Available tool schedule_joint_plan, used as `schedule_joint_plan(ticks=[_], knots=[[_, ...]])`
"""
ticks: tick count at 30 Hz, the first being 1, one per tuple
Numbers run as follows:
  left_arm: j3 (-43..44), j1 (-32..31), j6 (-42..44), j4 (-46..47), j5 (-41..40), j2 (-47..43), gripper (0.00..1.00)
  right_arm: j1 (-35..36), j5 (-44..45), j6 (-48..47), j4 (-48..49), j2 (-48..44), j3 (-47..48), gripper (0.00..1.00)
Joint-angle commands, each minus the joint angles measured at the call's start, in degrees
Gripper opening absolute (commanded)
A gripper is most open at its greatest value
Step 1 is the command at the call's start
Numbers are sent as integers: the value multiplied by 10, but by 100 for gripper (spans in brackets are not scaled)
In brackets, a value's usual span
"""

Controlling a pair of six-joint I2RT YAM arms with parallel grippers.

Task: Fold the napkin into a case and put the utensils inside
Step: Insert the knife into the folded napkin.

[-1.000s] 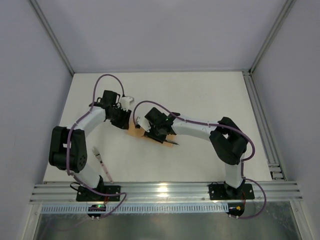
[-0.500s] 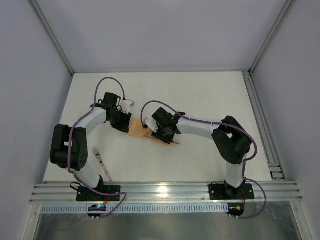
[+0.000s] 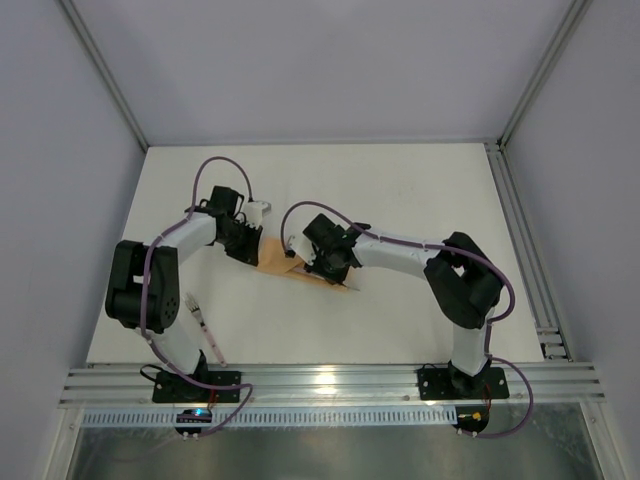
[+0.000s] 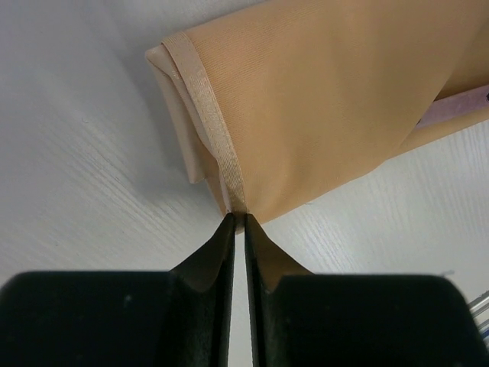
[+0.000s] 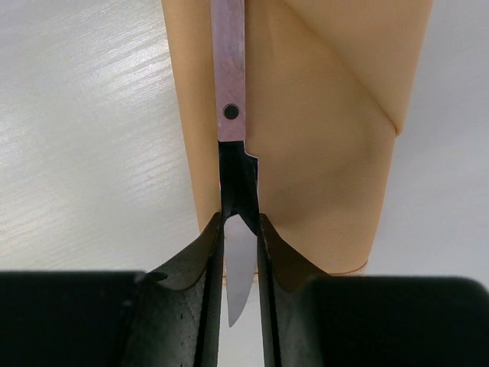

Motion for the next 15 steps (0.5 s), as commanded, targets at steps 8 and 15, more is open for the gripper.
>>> schedule_joint_plan(ticks=[8, 15], knots=[[15, 1, 5, 19, 7, -3, 9, 18, 18, -35, -29, 28, 87, 16], [13, 1, 10, 23, 6, -3, 9, 29, 15, -62, -35, 64, 123, 16]])
